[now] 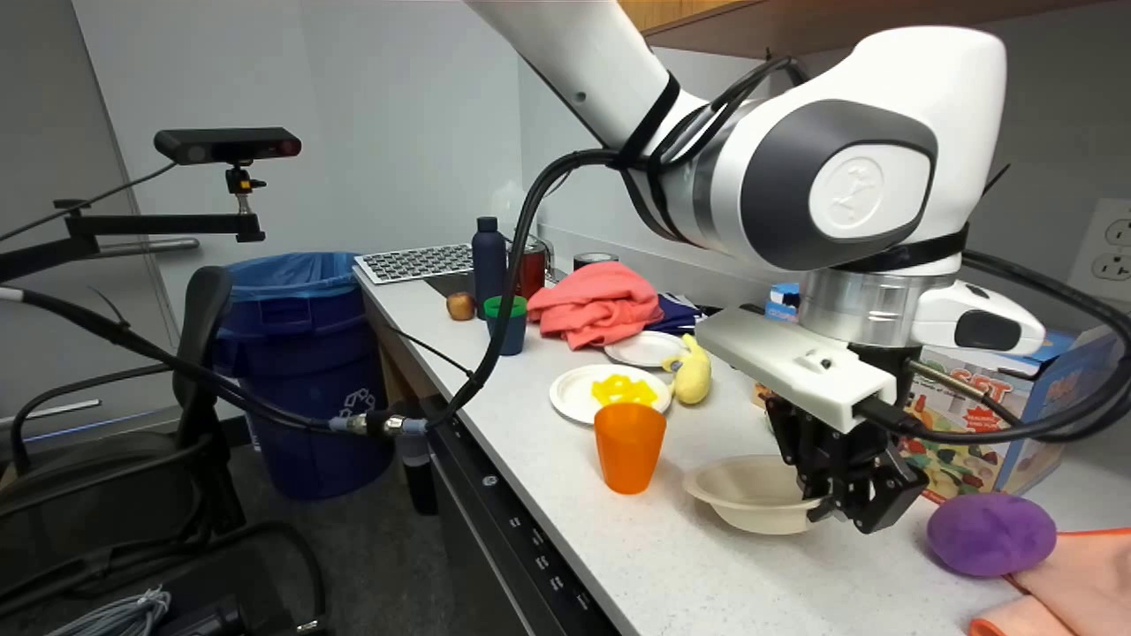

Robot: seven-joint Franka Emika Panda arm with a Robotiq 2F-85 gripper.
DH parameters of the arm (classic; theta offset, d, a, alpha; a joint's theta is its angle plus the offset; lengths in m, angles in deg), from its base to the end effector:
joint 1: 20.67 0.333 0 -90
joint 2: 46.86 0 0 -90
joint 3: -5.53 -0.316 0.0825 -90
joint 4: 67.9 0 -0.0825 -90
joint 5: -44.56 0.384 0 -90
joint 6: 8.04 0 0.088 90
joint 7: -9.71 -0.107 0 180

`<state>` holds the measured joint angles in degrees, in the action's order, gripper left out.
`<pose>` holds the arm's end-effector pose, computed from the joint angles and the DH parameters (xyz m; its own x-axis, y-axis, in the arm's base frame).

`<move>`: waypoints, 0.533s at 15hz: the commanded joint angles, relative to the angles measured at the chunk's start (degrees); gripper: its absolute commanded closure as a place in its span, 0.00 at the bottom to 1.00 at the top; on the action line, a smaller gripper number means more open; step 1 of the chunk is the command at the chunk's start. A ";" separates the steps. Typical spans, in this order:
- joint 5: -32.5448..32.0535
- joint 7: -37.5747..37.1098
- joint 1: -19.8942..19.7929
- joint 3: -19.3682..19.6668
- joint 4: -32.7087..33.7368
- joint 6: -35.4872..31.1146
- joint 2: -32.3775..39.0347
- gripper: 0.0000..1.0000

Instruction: Pick up the plate and pour it's contents on the other plate

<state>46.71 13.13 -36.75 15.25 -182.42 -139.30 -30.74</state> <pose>0.5432 -0.2579 0.3224 0.9178 -0.3968 0.0143 -0.3971 -0.9176 0.0192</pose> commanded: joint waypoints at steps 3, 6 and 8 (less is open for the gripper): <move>-2.45 -0.11 2.35 0.26 -2.38 -4.89 0.13 0.52; -4.47 -0.74 3.62 0.31 -3.04 -6.28 -0.80 0.30; -5.92 -1.16 4.52 0.33 -3.94 -7.18 -2.71 0.14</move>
<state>43.07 12.84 -33.79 15.08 -184.67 -144.92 -30.54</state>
